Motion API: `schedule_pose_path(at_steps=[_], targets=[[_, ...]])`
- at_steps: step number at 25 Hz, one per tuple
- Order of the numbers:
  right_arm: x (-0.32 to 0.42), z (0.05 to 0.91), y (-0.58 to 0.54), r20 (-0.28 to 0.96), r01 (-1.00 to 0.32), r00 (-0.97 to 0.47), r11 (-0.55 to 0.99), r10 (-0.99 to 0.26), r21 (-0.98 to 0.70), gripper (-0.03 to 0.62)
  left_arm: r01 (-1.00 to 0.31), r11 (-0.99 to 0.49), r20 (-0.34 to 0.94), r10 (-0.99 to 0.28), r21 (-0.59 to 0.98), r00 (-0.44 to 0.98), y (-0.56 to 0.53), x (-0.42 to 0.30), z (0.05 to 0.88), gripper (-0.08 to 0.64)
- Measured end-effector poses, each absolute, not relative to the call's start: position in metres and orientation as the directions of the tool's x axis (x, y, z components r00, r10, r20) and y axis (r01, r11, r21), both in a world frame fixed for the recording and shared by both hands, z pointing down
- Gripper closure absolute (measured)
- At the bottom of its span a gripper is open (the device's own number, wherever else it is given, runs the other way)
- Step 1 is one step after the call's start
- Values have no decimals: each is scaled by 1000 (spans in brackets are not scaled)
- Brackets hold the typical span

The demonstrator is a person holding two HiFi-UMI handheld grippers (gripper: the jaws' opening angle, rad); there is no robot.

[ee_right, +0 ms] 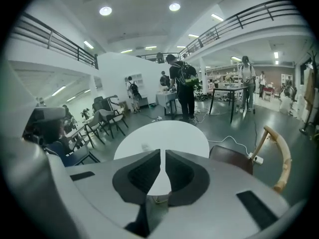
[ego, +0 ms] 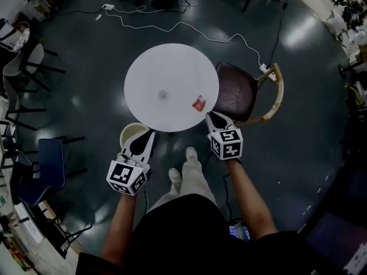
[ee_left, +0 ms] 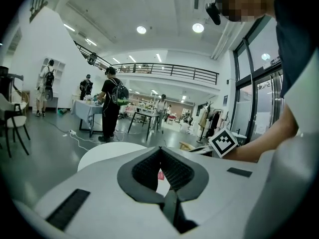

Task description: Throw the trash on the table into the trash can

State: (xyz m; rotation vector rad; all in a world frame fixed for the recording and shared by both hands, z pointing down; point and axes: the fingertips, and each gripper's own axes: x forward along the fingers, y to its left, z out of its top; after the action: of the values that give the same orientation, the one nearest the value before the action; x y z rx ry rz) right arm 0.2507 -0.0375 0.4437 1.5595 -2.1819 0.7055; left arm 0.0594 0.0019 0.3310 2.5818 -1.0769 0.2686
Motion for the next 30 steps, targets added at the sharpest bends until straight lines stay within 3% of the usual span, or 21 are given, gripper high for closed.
schedule_pose_path(at_steps=[4, 6, 16, 30], targets=[[266, 482, -65, 599, -948, -318, 242, -735, -207, 561, -721, -649, 333, -643, 243, 690, -13, 72, 354, 545], [270, 501, -77, 615, -943, -333, 242, -715, -229, 485, -721, -646, 345, -636, 251, 690, -20, 80, 365, 545], [281, 592, -125, 714, -947, -318, 245, -624, -209, 392, -715, -633, 402, -597, 297, 695, -47, 111, 412, 545], [283, 657, -151, 802, -959, -256, 247, -540, -139, 401, -766, -558, 459, -617, 319, 640, -55, 116, 447, 545]])
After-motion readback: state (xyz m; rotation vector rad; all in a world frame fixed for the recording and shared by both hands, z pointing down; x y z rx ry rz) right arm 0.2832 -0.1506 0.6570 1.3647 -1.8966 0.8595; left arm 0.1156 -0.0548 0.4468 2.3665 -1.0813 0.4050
